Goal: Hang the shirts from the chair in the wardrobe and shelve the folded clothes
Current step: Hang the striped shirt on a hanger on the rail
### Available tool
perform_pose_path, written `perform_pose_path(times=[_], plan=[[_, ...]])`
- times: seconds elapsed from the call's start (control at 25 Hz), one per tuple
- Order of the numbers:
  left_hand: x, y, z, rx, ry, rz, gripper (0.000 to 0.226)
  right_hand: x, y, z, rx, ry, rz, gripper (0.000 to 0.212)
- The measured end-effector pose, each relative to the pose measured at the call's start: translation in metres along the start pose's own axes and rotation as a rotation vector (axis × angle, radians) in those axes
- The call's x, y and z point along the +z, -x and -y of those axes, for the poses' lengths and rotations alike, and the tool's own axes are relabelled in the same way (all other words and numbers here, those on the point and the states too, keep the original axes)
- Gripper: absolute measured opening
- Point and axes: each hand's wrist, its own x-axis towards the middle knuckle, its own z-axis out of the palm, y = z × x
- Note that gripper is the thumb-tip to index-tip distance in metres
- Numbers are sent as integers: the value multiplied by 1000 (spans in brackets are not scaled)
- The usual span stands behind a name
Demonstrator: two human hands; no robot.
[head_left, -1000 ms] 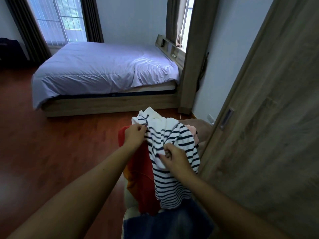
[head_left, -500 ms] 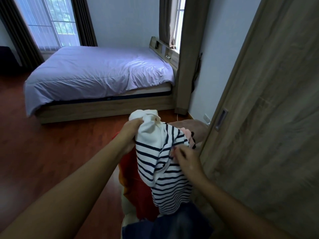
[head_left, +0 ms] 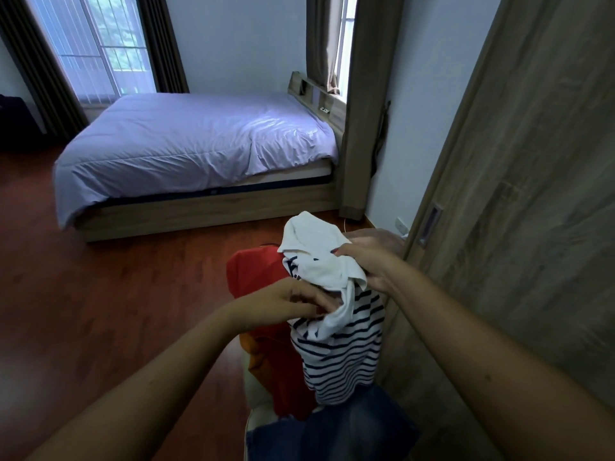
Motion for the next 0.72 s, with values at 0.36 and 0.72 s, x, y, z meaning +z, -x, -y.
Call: perform_pose_path(times=[0.36, 0.72], plan=[[-9, -28, -57, 356, -681, -563, 29, -73, 146, 71, -581, 296, -121, 31], [167, -68, -157, 579, -784, -271, 39, -246, 384, 33, -775, 440, -557, 26]])
